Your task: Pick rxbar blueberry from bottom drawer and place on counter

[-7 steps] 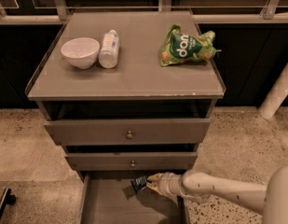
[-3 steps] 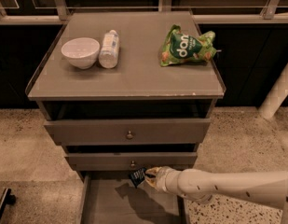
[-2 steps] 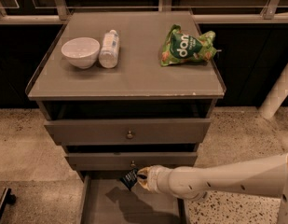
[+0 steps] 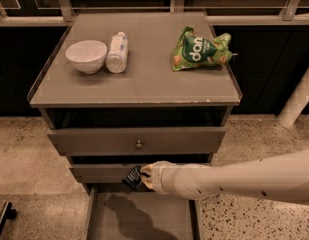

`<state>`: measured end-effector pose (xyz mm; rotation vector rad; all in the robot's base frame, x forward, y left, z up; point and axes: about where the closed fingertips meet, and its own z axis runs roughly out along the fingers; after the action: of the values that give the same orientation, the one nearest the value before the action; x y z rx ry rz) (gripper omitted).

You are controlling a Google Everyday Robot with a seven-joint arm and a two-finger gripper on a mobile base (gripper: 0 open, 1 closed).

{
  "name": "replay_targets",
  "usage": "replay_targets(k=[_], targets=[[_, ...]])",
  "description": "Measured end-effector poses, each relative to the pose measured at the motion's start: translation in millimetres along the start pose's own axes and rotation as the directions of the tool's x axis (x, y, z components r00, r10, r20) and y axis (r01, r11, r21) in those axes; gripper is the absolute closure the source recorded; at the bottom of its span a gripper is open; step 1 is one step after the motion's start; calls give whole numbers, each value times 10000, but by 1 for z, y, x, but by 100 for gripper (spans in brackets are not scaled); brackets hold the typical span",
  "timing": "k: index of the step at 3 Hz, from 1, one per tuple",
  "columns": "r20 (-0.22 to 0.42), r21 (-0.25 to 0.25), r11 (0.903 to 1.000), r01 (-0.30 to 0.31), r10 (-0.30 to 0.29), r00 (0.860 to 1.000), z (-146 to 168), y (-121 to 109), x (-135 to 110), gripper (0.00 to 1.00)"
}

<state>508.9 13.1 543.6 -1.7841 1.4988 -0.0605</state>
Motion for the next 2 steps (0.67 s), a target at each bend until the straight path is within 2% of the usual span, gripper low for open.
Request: replay_targets(k=[1, 2], targets=[[-2, 4, 10000, -3, 3, 10000, 0, 0, 0, 100], [267, 67, 9990, 451, -453, 9986, -13, -9, -6, 100]])
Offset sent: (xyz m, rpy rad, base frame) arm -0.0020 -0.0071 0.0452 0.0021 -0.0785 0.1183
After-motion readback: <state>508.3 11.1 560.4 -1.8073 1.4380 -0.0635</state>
